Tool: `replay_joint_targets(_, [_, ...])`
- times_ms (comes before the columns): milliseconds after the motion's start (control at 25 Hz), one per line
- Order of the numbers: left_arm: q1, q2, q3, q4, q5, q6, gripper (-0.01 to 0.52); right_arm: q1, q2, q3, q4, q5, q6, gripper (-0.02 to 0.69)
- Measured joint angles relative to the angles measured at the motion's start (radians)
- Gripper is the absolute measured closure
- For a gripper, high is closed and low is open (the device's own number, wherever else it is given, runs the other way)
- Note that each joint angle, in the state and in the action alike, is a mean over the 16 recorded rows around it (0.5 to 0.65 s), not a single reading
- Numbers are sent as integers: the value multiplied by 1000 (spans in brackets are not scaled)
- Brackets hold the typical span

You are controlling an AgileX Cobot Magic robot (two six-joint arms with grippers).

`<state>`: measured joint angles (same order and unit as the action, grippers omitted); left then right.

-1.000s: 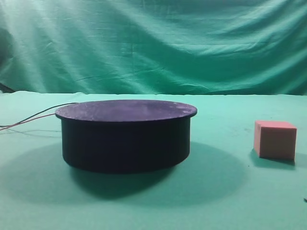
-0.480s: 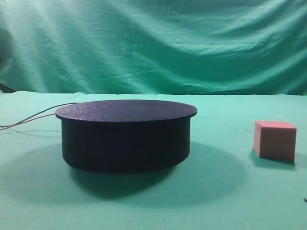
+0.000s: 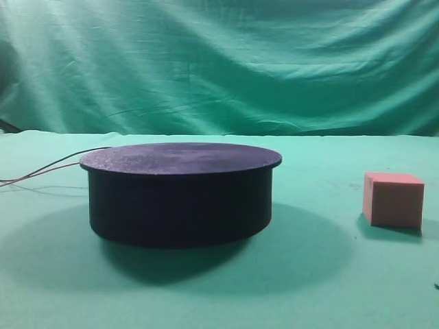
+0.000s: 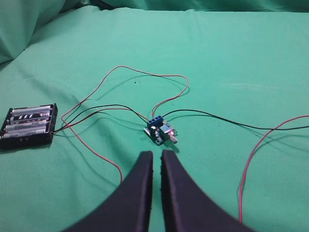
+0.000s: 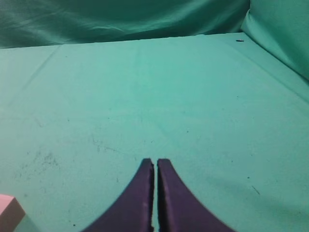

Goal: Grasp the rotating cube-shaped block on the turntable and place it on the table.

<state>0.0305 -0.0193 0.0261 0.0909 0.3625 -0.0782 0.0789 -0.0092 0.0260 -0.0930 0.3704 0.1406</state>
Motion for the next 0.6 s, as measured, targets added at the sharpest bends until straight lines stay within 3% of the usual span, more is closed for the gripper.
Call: replay_joint_targets(600, [0,0,0,0,0,0,514,8,0,0,4,1,-4,665])
